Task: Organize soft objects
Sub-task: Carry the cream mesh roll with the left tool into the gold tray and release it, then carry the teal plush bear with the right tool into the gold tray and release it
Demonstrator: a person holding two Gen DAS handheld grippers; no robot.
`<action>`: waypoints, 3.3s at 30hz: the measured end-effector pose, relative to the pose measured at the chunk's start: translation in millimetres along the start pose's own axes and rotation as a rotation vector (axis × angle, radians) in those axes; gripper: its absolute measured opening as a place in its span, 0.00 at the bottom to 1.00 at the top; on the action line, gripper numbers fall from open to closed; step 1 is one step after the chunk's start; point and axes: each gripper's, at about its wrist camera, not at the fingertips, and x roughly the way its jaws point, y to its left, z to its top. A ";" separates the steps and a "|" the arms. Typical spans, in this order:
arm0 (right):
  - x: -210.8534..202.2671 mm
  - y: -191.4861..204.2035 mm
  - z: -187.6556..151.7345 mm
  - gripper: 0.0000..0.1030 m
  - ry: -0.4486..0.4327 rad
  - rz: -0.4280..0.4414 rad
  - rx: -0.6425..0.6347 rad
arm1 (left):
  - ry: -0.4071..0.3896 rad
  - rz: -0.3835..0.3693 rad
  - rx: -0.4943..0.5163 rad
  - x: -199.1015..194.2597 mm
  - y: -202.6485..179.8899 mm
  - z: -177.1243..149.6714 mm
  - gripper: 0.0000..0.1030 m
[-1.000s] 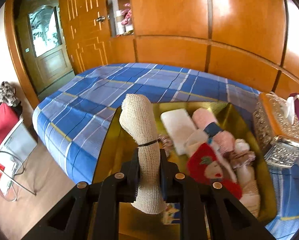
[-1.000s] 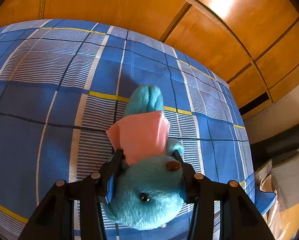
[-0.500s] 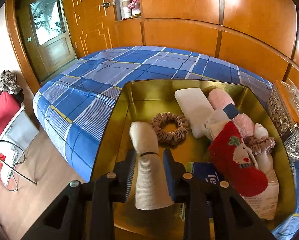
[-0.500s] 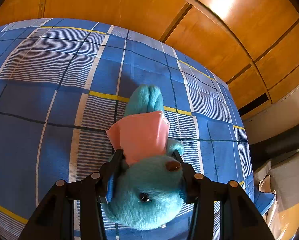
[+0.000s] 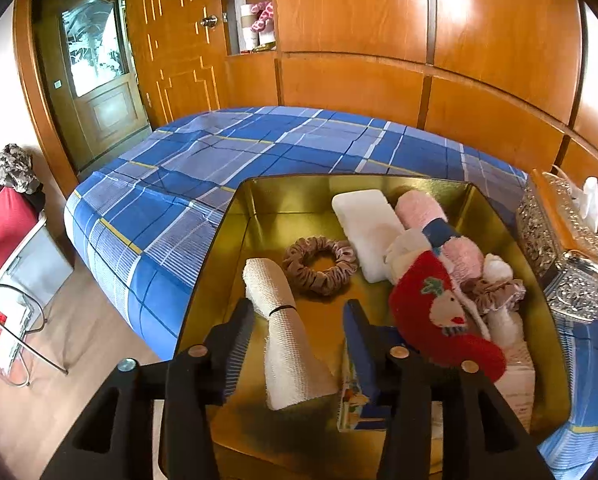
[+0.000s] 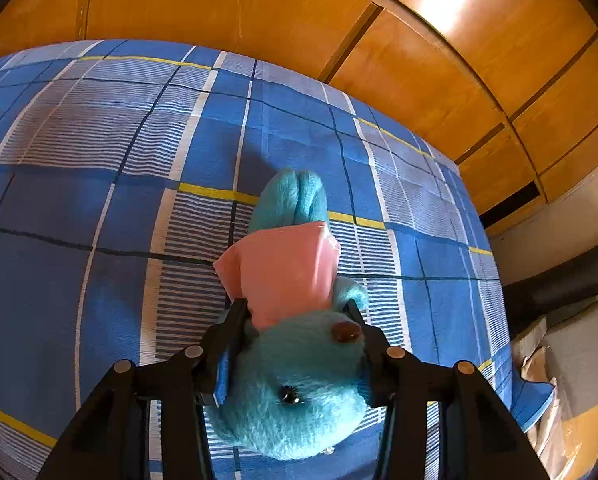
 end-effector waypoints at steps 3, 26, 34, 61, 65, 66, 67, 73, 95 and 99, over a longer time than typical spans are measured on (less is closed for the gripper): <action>-0.2 -2.5 0.7 0.43 0.005 0.030 0.017 | -0.006 -0.008 0.008 -4.3 -3.0 -0.4 0.49; -126.1 10.4 92.5 0.35 -0.179 0.204 0.125 | -0.006 -0.100 0.052 -14.9 -13.4 -0.5 0.50; -275.0 80.8 124.7 0.35 -0.528 0.378 -0.098 | -0.008 -0.112 0.076 -15.5 -18.3 -1.6 0.50; -351.9 416.8 -20.8 0.37 -0.247 1.152 -0.639 | -0.056 0.059 -0.111 -24.2 67.9 5.9 0.51; -355.2 462.4 -28.9 0.39 -0.223 1.141 -0.611 | -0.040 0.056 -0.144 -17.1 71.6 4.2 0.53; -354.1 471.4 -29.1 0.39 -0.217 1.119 -0.609 | -0.036 0.056 -0.146 -15.7 72.1 3.2 0.53; -351.8 480.5 -29.7 0.40 -0.206 1.101 -0.607 | -0.035 0.053 -0.149 -15.5 71.9 2.9 0.53; -331.9 514.5 -37.8 0.47 -0.181 1.014 -0.609 | -0.046 0.062 -0.163 -16.7 72.2 1.6 0.62; -349.9 444.7 -46.9 0.72 -0.396 0.955 -0.468 | -0.114 0.069 -0.132 -37.7 57.0 5.9 0.79; -349.5 422.1 -51.4 0.72 -0.465 0.857 -0.392 | -0.127 0.063 -0.125 -44.0 51.0 6.3 0.83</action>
